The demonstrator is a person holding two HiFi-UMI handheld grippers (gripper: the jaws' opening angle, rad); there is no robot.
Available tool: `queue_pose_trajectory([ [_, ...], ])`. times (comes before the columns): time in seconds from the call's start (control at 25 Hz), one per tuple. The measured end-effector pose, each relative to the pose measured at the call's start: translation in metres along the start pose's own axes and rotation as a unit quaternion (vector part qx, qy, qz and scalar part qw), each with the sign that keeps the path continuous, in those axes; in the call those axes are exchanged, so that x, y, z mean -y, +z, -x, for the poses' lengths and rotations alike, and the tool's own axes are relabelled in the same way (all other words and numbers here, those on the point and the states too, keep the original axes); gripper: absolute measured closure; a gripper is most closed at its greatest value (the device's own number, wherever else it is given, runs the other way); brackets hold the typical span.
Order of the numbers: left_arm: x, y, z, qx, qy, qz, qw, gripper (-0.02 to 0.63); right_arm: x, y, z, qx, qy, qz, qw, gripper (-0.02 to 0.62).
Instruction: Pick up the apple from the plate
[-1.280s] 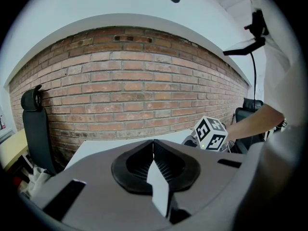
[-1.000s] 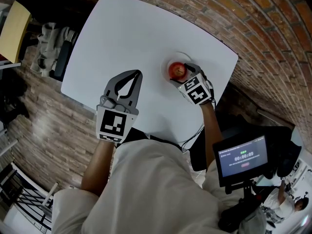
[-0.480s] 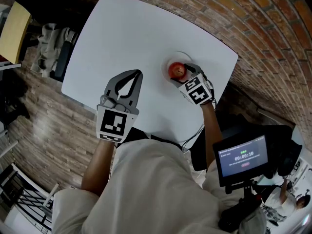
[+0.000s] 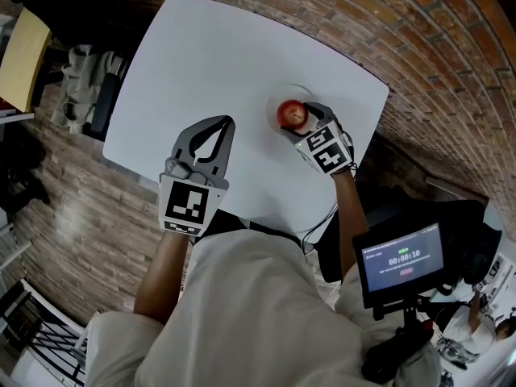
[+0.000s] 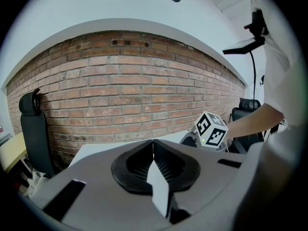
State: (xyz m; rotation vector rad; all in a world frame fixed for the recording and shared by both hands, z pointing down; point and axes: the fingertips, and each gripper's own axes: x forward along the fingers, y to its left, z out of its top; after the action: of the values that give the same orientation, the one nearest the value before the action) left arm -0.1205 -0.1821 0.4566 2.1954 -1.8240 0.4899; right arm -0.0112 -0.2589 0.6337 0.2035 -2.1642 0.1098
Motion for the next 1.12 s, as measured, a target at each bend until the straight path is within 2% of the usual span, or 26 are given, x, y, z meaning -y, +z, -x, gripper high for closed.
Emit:
queue_pose_trajectory([
  [0.52,0.011,0.017,0.013,0.025,-0.032,-0.023,0.9989,0.6,-0.002,0.031,0.052,0.058,-0.049,-0.018,0.997,0.242],
  [0.8,0.02,0.03,0.021,0.047,-0.056,-0.036,0.9967,0.6,-0.006,0.033,0.089,0.078,-0.09,-0.05,0.992,0.242],
  [1.12,0.034,0.052,0.02,0.073,-0.08,-0.056,0.9925,0.6,-0.014,0.031,0.123,0.11,-0.116,-0.089,0.983,0.242],
])
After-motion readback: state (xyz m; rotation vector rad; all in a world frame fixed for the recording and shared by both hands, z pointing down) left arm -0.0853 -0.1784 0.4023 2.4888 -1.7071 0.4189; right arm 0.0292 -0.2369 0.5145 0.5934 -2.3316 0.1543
